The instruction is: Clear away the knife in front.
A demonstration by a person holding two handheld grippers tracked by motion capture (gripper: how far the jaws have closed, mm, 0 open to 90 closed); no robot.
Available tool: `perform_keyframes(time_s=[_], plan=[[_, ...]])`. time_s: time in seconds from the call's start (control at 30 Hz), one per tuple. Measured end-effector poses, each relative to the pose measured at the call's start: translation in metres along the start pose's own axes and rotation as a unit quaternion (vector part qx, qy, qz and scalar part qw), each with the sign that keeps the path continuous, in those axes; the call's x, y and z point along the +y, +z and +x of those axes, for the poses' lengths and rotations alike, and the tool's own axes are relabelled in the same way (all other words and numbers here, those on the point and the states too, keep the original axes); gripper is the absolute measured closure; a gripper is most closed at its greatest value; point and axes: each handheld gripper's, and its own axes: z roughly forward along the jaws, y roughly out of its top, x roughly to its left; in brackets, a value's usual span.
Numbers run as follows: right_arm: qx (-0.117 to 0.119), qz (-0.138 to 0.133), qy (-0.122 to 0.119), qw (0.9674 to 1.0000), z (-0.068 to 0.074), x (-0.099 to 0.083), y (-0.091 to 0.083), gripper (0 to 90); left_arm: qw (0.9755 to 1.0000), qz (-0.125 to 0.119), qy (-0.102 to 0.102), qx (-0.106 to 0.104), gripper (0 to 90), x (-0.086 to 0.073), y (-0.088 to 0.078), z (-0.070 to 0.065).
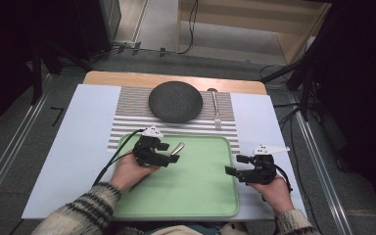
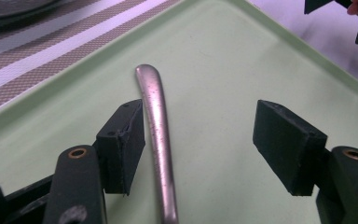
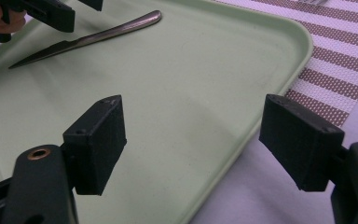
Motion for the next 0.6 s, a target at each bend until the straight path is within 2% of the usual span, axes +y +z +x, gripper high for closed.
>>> perform_keyframes(time_s=[0.17,0.3,0.33,0.37,0.4,0.53,0.6], plan=[[-0.002,0.0,0.001,1.0,0.0,-0.001,-0.001,20.7,0.9998,0.012,0.014,0.0,36.3,0.004,0.012,-0.005],[-0.003,-0.002,0.002,1.0,0.0,-0.002,-0.002,20.7,0.9997,0.019,0.017,-0.005,44.2,0.007,0.019,-0.007],[-0.003,-0.002,0.002,1.0,0.0,-0.002,-0.002,20.7,0.9996,0.023,0.015,-0.009,47.6,0.008,0.02,-0.008],[-0.003,-0.002,0.002,1.0,0.0,-0.002,-0.002,20.7,0.9996,0.023,0.015,-0.011,55.1,0.009,0.021,-0.008],[-0.003,-0.001,0.002,1.0,0.0,-0.002,-0.002,20.7,0.9995,0.024,0.017,-0.008,58.7,0.009,0.023,-0.008],[-0.003,-0.002,0.002,1.0,0.0,-0.002,-0.003,20.7,0.9995,0.027,0.015,-0.004,83.5,0.011,0.026,-0.007],[-0.003,-0.002,0.003,1.0,0.0,-0.002,-0.003,20.7,0.9995,0.03,0.004,-0.01,90.0,0.011,0.028,-0.005]])
